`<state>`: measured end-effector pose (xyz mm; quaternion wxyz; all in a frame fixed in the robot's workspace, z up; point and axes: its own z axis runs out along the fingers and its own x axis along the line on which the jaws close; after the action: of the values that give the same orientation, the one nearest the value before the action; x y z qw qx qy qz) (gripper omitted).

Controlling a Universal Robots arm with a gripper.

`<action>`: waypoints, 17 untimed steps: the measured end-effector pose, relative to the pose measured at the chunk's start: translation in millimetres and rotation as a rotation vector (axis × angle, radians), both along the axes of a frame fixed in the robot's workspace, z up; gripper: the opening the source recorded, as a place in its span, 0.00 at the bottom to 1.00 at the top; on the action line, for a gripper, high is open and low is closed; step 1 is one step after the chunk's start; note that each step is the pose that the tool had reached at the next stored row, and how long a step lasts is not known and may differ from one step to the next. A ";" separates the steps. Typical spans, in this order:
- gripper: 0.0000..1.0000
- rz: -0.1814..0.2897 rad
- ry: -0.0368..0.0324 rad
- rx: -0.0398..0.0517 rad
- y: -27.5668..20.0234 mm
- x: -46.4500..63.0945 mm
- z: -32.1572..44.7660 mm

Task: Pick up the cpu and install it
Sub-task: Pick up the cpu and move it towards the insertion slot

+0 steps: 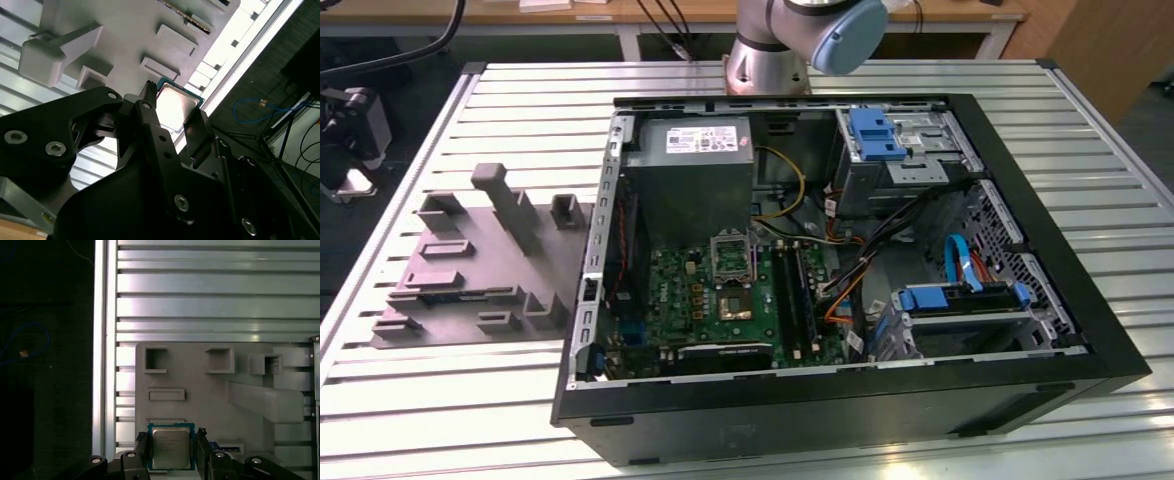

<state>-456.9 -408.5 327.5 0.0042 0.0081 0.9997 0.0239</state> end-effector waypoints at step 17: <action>0.47 -0.001 -0.0003 -0.0040 0.0 0.0 19.8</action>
<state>-456.9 -408.5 347.3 0.0043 0.0087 0.9997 0.0219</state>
